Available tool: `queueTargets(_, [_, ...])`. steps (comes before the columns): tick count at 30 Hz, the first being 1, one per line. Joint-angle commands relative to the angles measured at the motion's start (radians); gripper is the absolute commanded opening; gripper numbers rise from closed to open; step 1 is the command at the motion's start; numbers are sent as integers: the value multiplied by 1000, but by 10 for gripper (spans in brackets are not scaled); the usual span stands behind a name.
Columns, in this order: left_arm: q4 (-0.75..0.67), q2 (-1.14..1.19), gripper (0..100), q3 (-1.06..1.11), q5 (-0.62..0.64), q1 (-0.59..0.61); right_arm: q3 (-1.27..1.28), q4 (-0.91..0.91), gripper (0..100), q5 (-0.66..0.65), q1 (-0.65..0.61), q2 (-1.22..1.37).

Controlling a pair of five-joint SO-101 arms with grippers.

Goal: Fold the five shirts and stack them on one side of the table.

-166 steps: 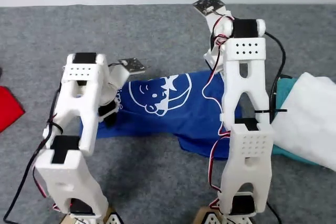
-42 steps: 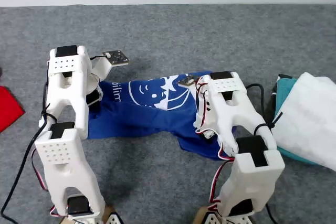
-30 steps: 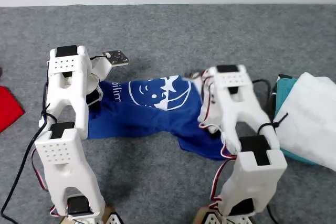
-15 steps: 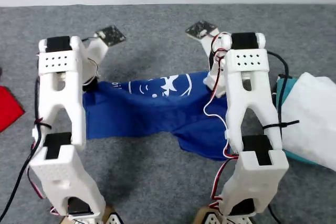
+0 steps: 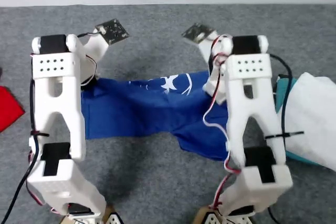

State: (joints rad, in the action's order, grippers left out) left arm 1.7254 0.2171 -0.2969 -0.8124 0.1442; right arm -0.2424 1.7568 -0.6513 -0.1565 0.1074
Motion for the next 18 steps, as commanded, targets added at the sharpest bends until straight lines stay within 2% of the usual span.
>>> queueTargets(1, [32, -72, 5, 71, -29, -8, 126, 42, 9, -14, -15, -133])
queueTargets(9, [26, 31, 5, 156, -29, -8, 330, 39, 9, -35, -19, -189])
queueTargets(13, [-25, 133, 5, 156, -26, -6, 362, -10, 10, -49, -13, -82])
queueTargets(18, [-66, 250, 9, 79, 21, -8, 361, -160, 16, -49, 31, 97])
